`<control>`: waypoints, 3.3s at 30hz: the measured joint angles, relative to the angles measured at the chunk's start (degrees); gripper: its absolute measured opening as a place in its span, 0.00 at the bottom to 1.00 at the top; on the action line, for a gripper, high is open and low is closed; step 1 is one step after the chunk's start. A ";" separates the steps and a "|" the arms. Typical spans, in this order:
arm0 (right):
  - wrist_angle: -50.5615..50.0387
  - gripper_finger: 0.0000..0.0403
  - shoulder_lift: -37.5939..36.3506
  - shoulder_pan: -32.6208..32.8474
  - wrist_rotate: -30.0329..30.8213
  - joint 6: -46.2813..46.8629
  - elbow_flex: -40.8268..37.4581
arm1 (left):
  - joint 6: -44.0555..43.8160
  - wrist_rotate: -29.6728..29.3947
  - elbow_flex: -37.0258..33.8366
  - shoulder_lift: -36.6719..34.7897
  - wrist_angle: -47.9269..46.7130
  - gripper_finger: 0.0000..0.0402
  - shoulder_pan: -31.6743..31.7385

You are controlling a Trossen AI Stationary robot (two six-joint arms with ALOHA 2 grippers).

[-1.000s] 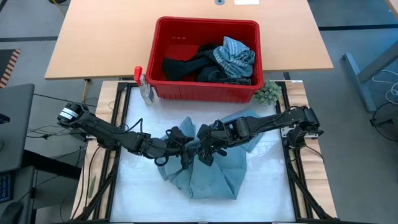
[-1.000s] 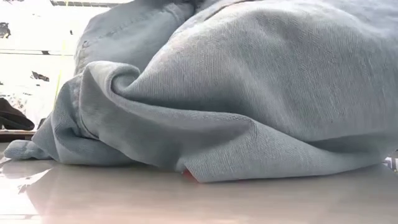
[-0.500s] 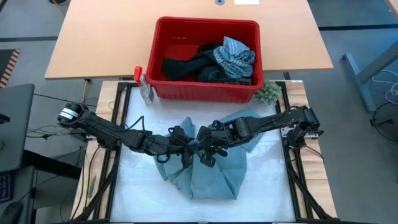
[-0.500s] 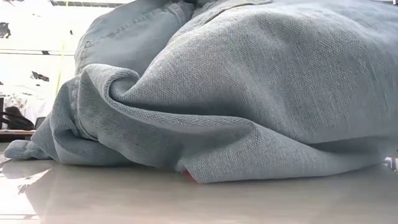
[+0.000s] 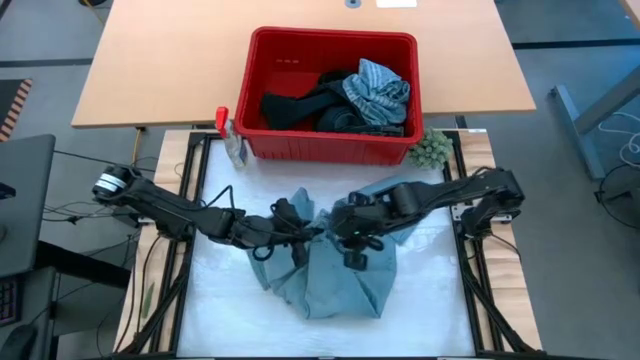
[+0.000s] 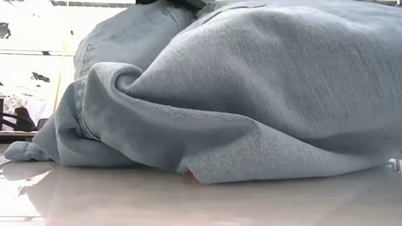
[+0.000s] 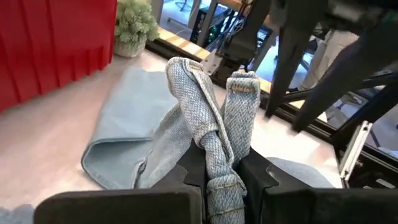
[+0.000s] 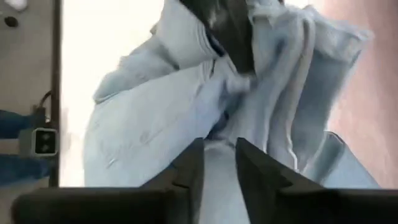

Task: Fold laundry
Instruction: Fold the blue pants from the red laundry bin

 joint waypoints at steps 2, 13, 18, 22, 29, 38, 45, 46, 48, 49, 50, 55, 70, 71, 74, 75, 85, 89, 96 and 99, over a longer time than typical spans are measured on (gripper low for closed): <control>-2.01 0.37 -2.36 -0.02 -0.25 -0.31 0.00 | 1.26 0.10 0.00 -1.54 -0.05 0.07 -0.10; -0.98 0.62 -16.28 2.03 9.13 1.85 -0.99 | 21.12 4.79 -0.04 -19.07 9.05 0.09 -3.67; 16.03 0.62 -20.26 3.03 11.62 -1.91 -11.56 | 28.77 11.33 0.07 -25.96 14.10 0.07 -6.40; 37.53 0.62 -22.04 0.74 8.87 -5.40 -22.06 | 31.15 14.08 0.07 -28.26 13.39 0.07 -8.35; 59.88 0.62 -18.23 -3.79 -4.15 -6.53 -28.35 | 32.21 11.17 0.07 -27.95 13.25 0.07 -9.86; 72.57 0.62 -12.10 -4.15 -16.28 -7.82 -28.37 | 32.24 9.02 0.07 -28.60 12.53 0.07 -10.27; 77.43 0.50 -12.19 -3.43 -16.75 -12.41 -28.37 | 31.53 7.00 0.13 -29.55 10.21 0.07 -11.41; 78.92 0.44 -12.19 -3.43 -16.74 -12.62 -28.37 | 31.53 6.75 0.14 -29.53 10.23 0.07 -11.51; 81.49 0.28 -12.20 -3.48 -16.67 -14.02 -28.37 | 31.58 6.54 0.17 -29.53 10.23 0.07 -11.57; 82.43 0.19 -12.26 -3.48 -16.42 -15.05 -28.36 | 31.60 6.54 0.17 -29.53 10.25 0.07 -11.57; 82.65 0.12 -12.60 -3.48 -15.90 -16.36 -28.23 | 31.84 6.54 0.17 -29.53 10.33 0.07 -11.57; 75.59 0.08 -15.80 -4.18 -11.31 -25.07 -22.30 | 34.85 6.88 0.17 -29.83 14.34 0.07 -11.57; 51.92 0.08 -5.72 -8.71 2.45 -65.79 20.51 | 50.39 6.07 5.73 -26.33 25.01 0.07 -6.85; 51.66 0.08 -3.78 -8.70 3.45 -69.23 23.92 | 51.73 6.78 7.99 -25.30 23.46 0.07 -6.67; 53.06 0.08 1.09 -8.63 5.22 -72.21 32.16 | 56.22 6.47 16.17 -22.64 16.20 0.07 -6.37; 57.64 0.08 0.02 -8.51 6.12 -72.07 29.87 | 57.42 5.04 19.26 -21.84 12.74 0.07 -6.37; 60.88 0.08 -1.83 -9.01 15.30 -75.34 28.57 | 64.55 -10.72 44.53 -12.01 -14.71 0.07 -6.80; 60.62 0.08 -2.09 -8.24 21.29 -84.12 28.57 | 61.68 -15.85 52.28 -8.48 -28.11 0.07 -6.80; 66.45 0.08 -1.87 -8.01 24.22 -91.72 28.52 | 62.08 -16.15 63.39 -4.33 -36.67 0.07 -6.81; 67.41 0.08 -1.91 -8.13 20.12 -93.80 28.57 | 60.69 -15.01 64.98 -3.52 -39.64 0.07 -6.81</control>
